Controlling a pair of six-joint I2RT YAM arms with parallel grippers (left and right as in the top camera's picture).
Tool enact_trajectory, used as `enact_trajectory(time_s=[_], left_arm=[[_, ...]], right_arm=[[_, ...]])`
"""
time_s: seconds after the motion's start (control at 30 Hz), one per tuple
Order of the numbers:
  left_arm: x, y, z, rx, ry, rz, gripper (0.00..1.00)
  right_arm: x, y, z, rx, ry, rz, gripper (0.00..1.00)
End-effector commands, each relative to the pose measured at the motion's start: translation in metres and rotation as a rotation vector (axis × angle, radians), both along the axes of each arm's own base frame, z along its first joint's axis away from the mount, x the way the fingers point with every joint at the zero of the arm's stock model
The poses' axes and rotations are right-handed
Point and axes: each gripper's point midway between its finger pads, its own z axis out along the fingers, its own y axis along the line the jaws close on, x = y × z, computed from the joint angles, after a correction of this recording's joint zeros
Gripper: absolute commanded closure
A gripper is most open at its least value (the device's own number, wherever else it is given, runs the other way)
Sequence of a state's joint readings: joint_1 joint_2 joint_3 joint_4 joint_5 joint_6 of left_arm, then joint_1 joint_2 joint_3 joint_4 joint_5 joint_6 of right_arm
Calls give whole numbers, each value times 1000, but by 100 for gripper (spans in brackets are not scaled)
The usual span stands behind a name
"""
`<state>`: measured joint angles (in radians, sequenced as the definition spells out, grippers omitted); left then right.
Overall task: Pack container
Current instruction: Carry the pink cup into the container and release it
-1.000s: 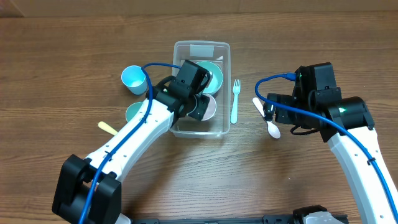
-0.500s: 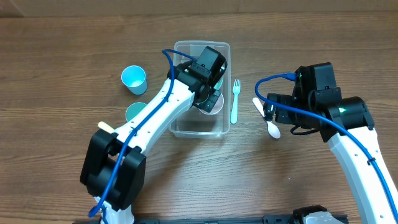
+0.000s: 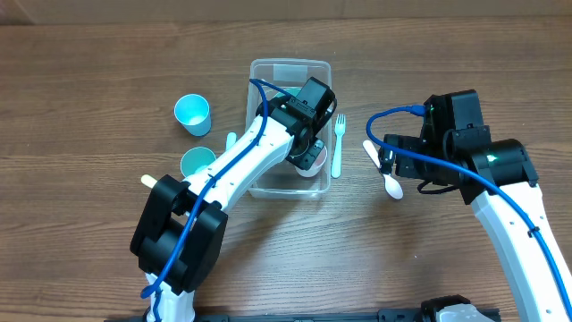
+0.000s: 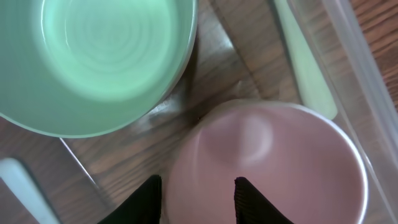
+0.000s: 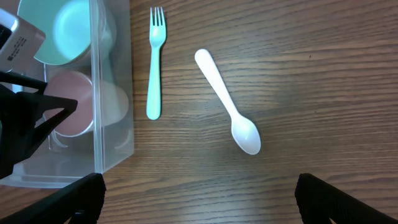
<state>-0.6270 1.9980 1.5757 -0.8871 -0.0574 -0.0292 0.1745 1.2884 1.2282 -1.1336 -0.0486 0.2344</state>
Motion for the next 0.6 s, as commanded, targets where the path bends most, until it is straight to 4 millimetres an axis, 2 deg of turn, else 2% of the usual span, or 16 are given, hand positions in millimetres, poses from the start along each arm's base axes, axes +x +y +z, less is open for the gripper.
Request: enact_trajectory(time_s=[0.0,0.07,0.17,0.27,0.3,0.33,0.4,0.5,0.53,0.57], left_arm=[[3,-8,8,-31,-6,-16,62],[1,-14,24,-70,-9,-24,60],[6,-16,72,-123,-94,-21,48],[14,-6,124,-144,-231,0,44],[17,5,141,-119,-296,27,44],[20,22,160,-87,-361,65,37],[27,63,186,-45,-435,159,35],[37,127,198,-60,-423,307,37],[41,149,197,-74,-403,357,37],[45,181,192,-94,-370,421,37]], right_arm=[[0,0,1,6,-8,-1,0],[0,0,1,6,-8,-1,0],[0,0,1,6,-9,-1,0],[0,0,1,6,-9,-1,0],[0,0,1,6,-9,-1,0],[0,0,1,6,-9,-1,0],[0,0,1,6,-8,-1,0],[0,0,1,6,-9,-1,0],[0,0,1,6,-8,-1,0],[0,0,1,6,-8,-1,0]])
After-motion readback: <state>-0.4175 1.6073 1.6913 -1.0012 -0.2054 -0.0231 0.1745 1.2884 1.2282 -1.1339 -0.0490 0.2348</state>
